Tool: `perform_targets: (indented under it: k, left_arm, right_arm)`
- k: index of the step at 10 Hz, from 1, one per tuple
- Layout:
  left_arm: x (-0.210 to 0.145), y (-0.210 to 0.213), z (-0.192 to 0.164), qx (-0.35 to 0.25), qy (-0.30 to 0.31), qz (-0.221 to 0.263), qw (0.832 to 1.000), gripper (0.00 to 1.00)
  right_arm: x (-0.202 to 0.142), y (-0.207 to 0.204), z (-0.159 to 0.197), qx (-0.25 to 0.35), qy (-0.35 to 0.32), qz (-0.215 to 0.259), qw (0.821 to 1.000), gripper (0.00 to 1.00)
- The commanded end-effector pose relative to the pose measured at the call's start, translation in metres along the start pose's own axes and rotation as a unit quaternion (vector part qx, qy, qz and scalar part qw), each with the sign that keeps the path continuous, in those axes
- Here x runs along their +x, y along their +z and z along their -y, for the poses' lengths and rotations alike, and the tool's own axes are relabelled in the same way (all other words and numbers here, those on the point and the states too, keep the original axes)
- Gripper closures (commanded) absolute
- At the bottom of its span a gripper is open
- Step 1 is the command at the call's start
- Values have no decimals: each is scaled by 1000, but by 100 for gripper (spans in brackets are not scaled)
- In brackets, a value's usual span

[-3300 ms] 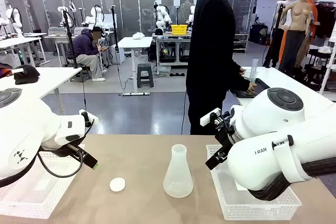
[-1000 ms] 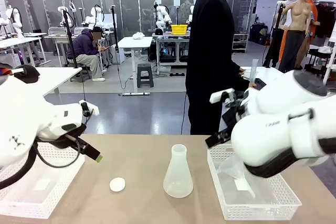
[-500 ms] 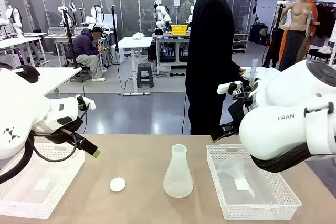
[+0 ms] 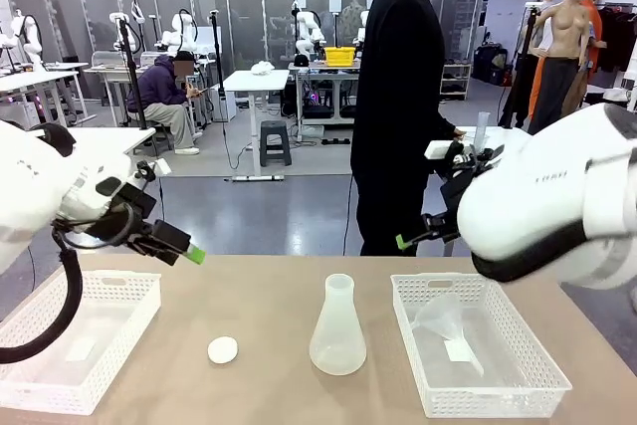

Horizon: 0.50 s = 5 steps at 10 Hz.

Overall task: Prepare the solutions needed for the experiment.
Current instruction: Pick up the Plastic Funnel and insert it into the Big flask.

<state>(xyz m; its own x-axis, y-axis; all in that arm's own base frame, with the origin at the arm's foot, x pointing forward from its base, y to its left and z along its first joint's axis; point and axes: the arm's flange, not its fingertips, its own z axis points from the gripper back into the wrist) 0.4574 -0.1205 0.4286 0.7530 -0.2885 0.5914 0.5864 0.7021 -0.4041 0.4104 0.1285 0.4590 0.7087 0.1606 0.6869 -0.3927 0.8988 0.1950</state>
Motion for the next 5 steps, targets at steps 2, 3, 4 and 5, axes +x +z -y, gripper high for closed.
perform_targets:
  k: [2, 3, 4, 5]
  left_arm:
    - [0, 0, 0, 0, 0, 0, 1000, 0]
    - [0, 0, 0, 0, 0, 0, 1000, 0]
    - [0, 0, 0, 0, 0, 0, 1000, 0]
    - [1, -6, -15, -9, 4, -2, 1000, 0]
  right_arm:
    - [-7, 1, -5, -26, 24, -9, 999, 0]
    - [-7, 1, -5, -26, 24, -9, 999, 0]
    - [-7, 1, -5, -26, 24, -9, 999, 0]
    - [-2, -5, 1, -7, 15, -7, 1000, 0]
